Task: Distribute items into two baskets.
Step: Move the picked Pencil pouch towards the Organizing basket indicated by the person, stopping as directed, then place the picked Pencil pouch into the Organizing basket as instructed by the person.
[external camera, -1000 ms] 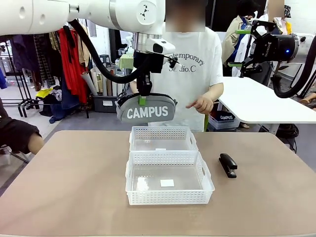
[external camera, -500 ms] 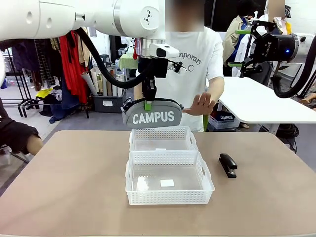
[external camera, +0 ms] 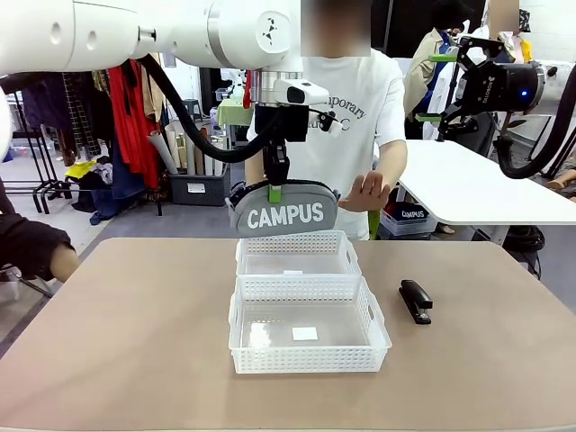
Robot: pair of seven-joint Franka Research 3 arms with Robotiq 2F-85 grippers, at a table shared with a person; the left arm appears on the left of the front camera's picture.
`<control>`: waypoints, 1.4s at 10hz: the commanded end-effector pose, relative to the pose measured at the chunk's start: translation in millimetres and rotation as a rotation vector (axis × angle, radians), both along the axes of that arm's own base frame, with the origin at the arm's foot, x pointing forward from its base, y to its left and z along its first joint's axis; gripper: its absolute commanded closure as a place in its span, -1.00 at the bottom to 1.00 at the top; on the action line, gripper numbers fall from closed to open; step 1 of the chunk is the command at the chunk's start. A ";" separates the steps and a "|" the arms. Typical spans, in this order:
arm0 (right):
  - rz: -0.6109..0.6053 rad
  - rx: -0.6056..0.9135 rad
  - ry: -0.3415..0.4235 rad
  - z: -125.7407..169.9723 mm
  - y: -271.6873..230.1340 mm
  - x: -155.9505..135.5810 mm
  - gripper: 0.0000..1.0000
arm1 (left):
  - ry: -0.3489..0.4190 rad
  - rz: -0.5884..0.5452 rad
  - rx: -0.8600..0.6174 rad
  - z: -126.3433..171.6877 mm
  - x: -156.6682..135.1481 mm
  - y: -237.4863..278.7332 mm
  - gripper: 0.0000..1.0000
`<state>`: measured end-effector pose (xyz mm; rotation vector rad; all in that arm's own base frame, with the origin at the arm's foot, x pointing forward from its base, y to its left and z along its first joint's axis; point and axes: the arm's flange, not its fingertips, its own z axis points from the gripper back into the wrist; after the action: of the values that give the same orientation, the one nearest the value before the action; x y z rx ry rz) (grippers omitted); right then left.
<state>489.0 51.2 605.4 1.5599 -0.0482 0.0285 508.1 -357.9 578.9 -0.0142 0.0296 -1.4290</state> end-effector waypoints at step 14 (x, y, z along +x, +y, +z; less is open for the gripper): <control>0.000 0.001 -0.003 1.8 -0.2 -0.5 -1.00 | -0.005 -0.005 0.010 0.9 -0.6 0.3 1.00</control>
<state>489.0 51.2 605.4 1.5599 -0.0482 0.0285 508.2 -358.5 576.8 -0.0149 0.0338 -1.4300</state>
